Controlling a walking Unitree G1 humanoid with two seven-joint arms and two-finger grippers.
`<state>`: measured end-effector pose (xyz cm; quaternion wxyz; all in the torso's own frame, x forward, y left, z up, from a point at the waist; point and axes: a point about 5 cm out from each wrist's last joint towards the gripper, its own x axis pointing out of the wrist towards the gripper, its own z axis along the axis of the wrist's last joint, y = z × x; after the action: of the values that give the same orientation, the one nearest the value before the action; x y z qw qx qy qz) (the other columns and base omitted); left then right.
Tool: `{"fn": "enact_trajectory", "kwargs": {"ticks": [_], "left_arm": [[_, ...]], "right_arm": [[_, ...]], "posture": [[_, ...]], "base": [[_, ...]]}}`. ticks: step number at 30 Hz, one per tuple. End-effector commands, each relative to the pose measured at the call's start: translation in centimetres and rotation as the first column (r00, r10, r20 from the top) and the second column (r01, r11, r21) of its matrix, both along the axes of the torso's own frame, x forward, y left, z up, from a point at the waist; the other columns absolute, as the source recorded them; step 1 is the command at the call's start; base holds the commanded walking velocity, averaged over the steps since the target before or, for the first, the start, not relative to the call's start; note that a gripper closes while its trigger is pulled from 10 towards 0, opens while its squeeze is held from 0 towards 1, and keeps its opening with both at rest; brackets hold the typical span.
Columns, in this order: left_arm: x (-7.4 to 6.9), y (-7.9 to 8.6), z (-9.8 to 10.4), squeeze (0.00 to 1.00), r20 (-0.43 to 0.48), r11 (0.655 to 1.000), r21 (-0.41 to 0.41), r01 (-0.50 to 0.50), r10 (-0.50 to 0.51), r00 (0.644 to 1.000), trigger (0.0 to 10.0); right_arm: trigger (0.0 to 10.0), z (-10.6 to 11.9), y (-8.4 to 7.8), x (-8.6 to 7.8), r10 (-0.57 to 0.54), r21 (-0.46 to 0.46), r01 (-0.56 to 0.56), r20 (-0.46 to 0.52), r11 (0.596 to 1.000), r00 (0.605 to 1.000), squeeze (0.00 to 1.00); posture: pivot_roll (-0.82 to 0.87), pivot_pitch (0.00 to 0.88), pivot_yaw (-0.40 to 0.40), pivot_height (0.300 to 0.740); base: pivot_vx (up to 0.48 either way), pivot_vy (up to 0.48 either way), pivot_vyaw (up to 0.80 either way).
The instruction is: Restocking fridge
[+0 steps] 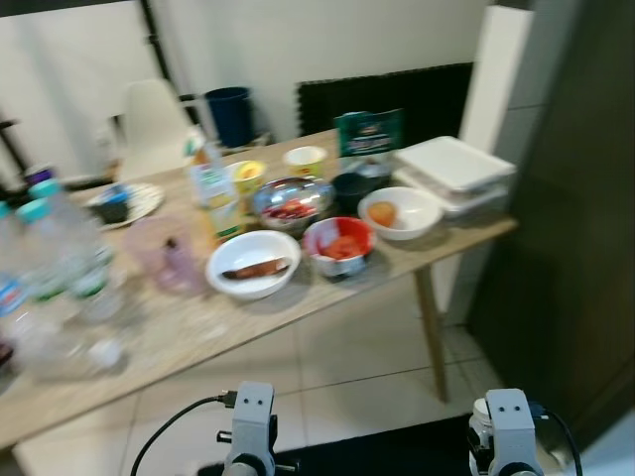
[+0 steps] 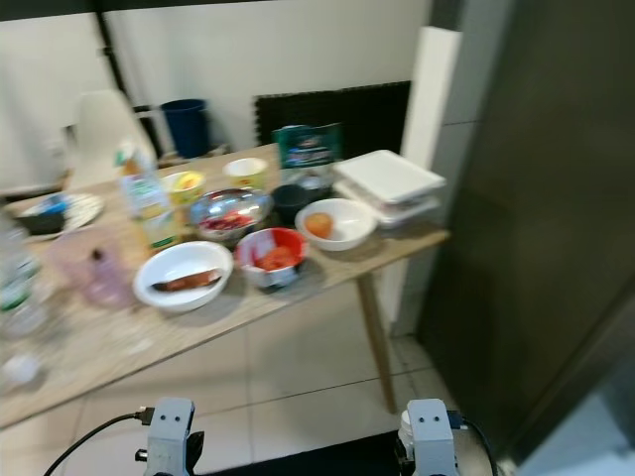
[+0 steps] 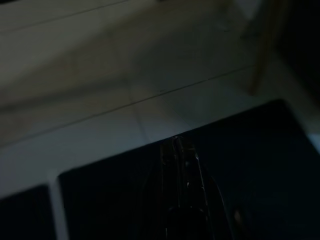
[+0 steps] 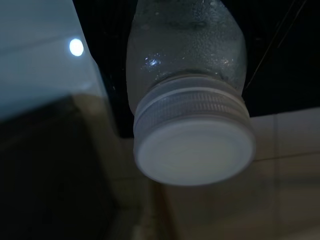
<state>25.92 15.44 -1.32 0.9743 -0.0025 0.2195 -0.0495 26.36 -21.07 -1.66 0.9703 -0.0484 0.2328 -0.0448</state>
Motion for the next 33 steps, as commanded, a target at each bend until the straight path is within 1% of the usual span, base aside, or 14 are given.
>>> {"fn": "enact_trajectory", "kwargs": {"ticks": [1,9,15,23,27,33], "left_arm": [[-0.54,0.43,-0.65,0.00,-0.033,1.000,0.023,0.011,-0.010,0.999,10.0],[-0.02,0.14,-0.32,0.00,-0.012,1.000,0.015,-0.003,0.004,1.000,10.0],[0.03,0.08,-0.32,0.00,-0.012,1.000,0.015,0.003,-0.003,1.000,10.0],[0.16,0.51,-0.24,0.00,-0.009,1.000,0.024,-0.002,0.002,1.000,10.0],[0.02,0.84,-0.29,0.00,-0.008,0.999,0.033,-0.006,0.006,1.000,10.0],[-0.36,0.89,-0.46,0.00,-0.008,0.999,0.034,-0.009,0.009,1.000,10.0]], "right_arm": [[10.0,-0.30,0.04,-0.36,-0.021,0.015,0.021,-0.007,1.000,1.000,0.00],[10.0,-0.37,-0.13,-0.47,-0.027,0.011,0.027,-0.012,1.000,1.000,0.00],[10.0,-0.11,-0.04,-0.13,-0.029,0.011,0.029,-0.002,1.000,1.000,0.00],[10.0,0.08,0.15,0.18,-0.025,0.015,0.025,0.003,1.000,1.000,0.00],[10.0,0.04,0.30,0.18,-0.024,0.019,0.024,0.003,1.000,1.000,0.00],[10.0,-0.12,0.38,0.02,-0.020,0.021,0.020,-0.004,1.000,1.000,0.00]], "posture": [[-0.03,0.078,0.082,0.740],[-0.05,0.061,0.076,0.740],[-0.05,0.055,0.085,0.740],[-0.03,0.058,0.081,0.740],[-0.02,0.065,0.075,0.740],[-0.02,0.068,0.073,0.740]], "base": [[0.000,0.000,-0.80],[0.000,0.000,-0.80],[0.000,0.000,-0.80],[0.000,0.000,-0.80],[0.000,0.000,-0.80],[0.000,0.000,-0.80]]}}
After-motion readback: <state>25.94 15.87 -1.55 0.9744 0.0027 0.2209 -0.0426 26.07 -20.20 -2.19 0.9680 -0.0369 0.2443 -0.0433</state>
